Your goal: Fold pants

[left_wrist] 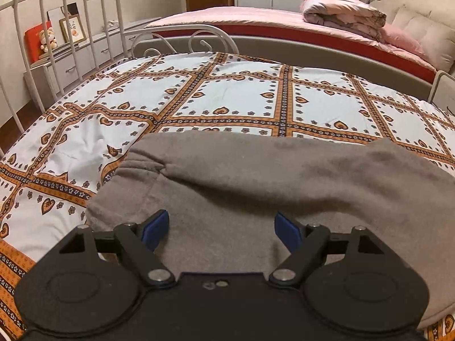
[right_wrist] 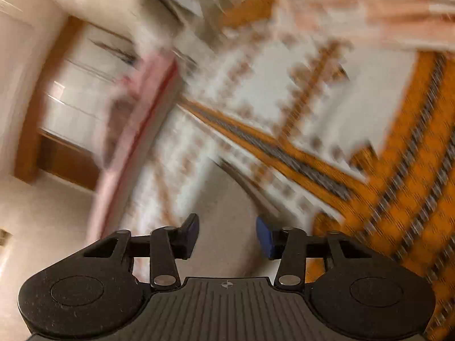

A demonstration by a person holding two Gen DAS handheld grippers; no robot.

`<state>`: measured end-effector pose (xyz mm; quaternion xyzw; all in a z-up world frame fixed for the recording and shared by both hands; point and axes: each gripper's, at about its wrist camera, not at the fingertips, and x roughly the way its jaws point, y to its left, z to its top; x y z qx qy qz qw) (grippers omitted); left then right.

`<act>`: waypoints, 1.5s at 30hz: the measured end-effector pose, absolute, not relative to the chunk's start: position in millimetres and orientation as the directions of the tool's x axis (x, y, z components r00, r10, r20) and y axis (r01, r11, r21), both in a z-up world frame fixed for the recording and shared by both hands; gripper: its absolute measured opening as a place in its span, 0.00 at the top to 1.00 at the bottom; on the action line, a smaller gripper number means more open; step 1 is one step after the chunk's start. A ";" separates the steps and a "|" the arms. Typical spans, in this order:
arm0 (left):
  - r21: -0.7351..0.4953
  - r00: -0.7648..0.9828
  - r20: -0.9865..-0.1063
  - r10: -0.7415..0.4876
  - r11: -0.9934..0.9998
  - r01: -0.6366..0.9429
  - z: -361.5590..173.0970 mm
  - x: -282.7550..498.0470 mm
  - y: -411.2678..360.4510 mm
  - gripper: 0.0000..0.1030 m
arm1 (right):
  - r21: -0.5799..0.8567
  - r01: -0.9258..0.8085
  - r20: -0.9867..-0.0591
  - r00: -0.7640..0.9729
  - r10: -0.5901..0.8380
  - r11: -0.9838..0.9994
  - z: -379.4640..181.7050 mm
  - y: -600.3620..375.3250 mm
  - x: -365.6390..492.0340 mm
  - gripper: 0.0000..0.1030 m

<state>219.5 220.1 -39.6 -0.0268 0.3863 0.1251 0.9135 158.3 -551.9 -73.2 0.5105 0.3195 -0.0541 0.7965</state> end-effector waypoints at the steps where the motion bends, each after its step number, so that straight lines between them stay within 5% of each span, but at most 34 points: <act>1: 0.042 0.671 -0.712 0.205 0.967 -0.251 -39.5 219.3 220.7 0.27 | 0.765 0.428 -0.589 0.767 0.255 0.482 -76.9 -547.7 162.4 0.57; 7: 0.094 0.641 -0.736 0.220 0.970 -0.224 -48.7 225.0 214.1 0.21 | 0.728 0.447 -0.634 0.729 0.260 0.520 -80.7 -537.9 172.0 0.58; 11: 0.118 0.635 -0.739 0.224 0.972 -0.204 -51.6 226.5 209.9 0.18 | 0.721 0.423 -0.622 0.745 0.243 0.549 -74.7 -535.1 174.4 0.75; 15: 0.120 0.634 -0.741 0.223 0.972 -0.201 -53.0 227.8 208.4 0.16 | 0.683 0.447 -0.662 0.712 0.232 0.577 -78.8 -533.1 183.0 0.81; 37: 0.142 0.631 -0.743 0.225 0.973 -0.181 -56.5 228.4 205.2 0.12 | 0.631 0.452 -0.698 0.686 0.207 0.631 -72.2 -522.4 187.9 0.81; 40: 0.139 0.632 -0.743 0.221 0.974 -0.178 -57.0 228.2 205.4 0.12 | 0.661 0.372 -0.634 0.741 0.220 0.651 -58.5 -515.7 191.6 0.92; 43: 0.141 0.634 -0.742 0.216 0.976 -0.168 -57.9 227.3 205.5 0.12 | 0.757 0.169 -0.390 0.892 0.229 0.631 -25.3 -512.5 180.0 0.92; 45: 0.143 0.634 -0.742 0.215 0.976 -0.164 -58.5 226.8 205.6 0.12 | 0.738 0.232 -0.445 0.873 0.198 0.634 -34.1 -515.8 186.7 0.92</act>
